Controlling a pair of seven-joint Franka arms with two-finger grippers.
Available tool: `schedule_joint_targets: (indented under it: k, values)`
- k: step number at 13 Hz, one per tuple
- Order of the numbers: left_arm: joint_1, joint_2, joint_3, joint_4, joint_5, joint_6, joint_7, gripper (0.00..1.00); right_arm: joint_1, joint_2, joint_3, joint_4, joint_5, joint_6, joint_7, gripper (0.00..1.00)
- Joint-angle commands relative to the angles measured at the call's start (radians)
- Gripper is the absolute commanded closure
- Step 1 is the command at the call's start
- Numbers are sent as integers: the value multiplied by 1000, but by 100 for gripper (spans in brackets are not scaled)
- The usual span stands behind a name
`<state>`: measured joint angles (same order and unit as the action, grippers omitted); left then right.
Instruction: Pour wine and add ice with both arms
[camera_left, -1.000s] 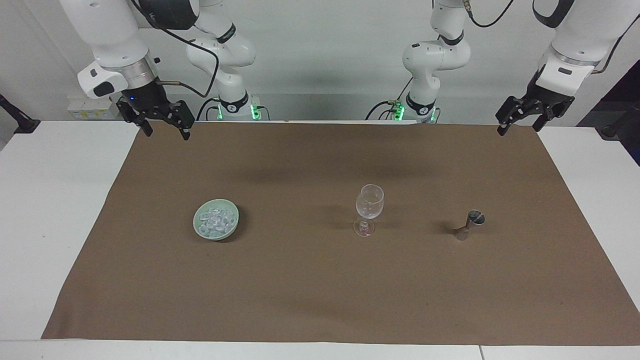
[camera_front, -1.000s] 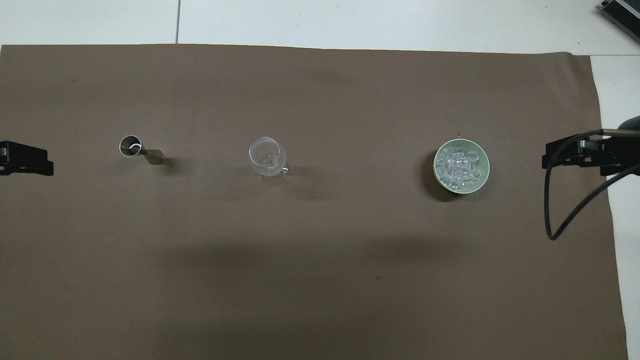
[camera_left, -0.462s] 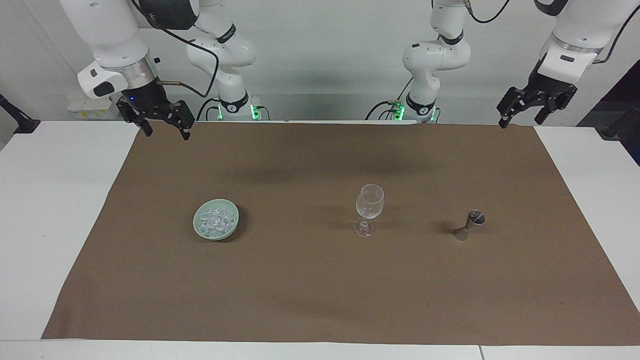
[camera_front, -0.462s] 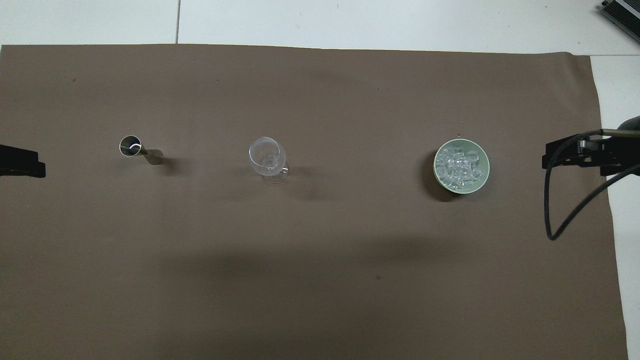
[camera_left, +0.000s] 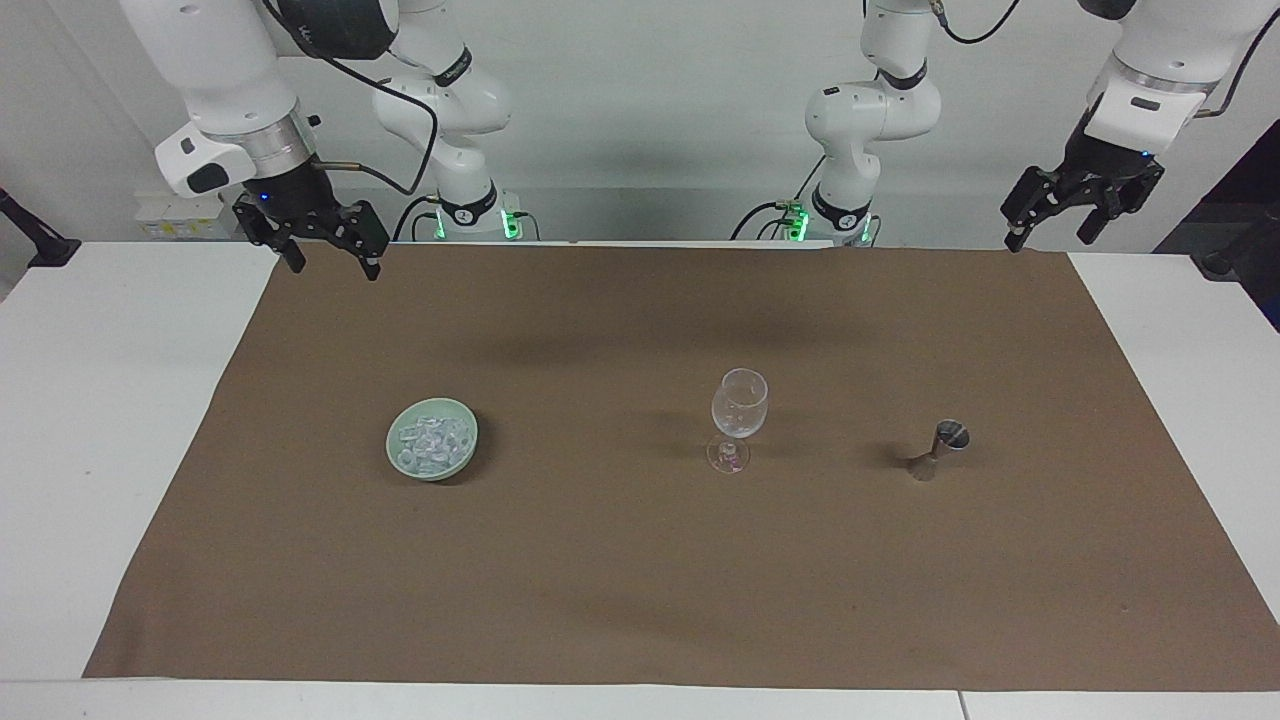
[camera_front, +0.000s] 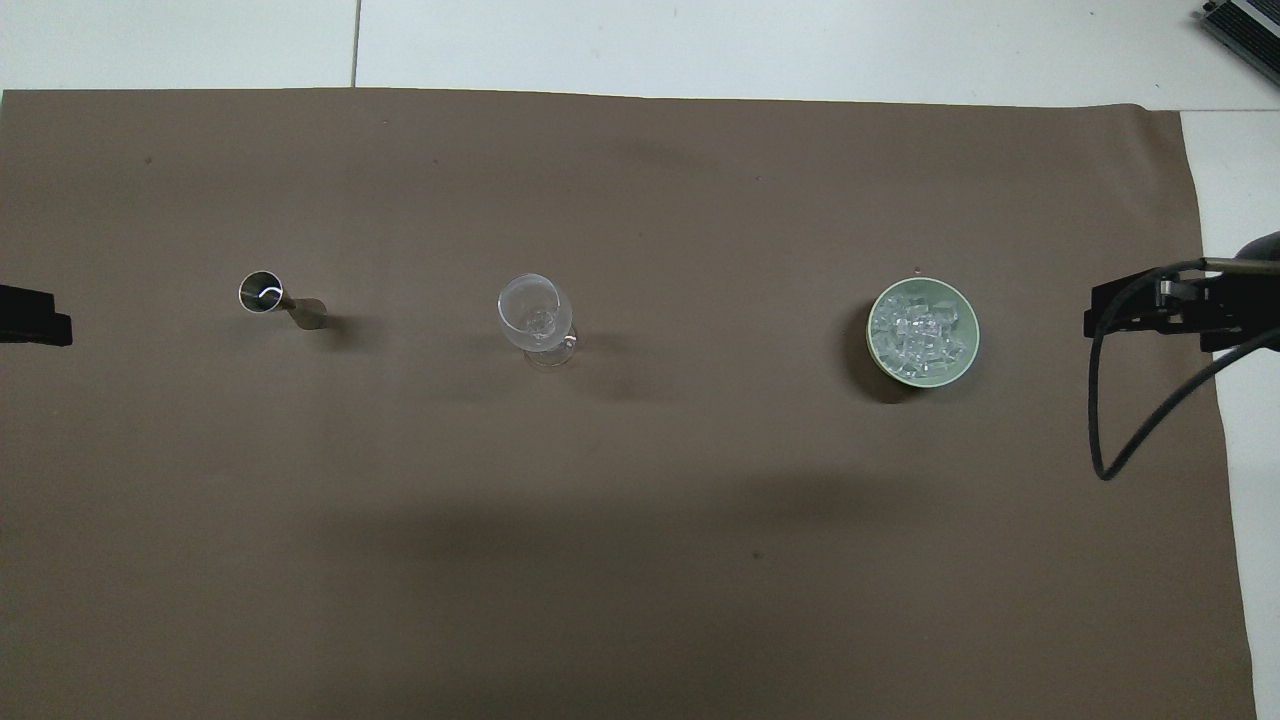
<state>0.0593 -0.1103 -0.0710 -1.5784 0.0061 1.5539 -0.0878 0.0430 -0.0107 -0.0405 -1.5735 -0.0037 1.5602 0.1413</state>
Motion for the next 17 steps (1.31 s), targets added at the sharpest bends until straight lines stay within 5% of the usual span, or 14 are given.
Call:
schedule_joint_targets:
  k: [1,13,17]
  values:
    - [5,23,2,31,-5,-15,16,0,-14,2,4,10,10,-15,-25,0]
    - [17,164,-3,46,-178,46,55,0,-14,2,4,10,10,-15,-25,0]
    - [23,169,4,46,-176,43,236,0,-14,2,4,10,10,-15,-25,0]
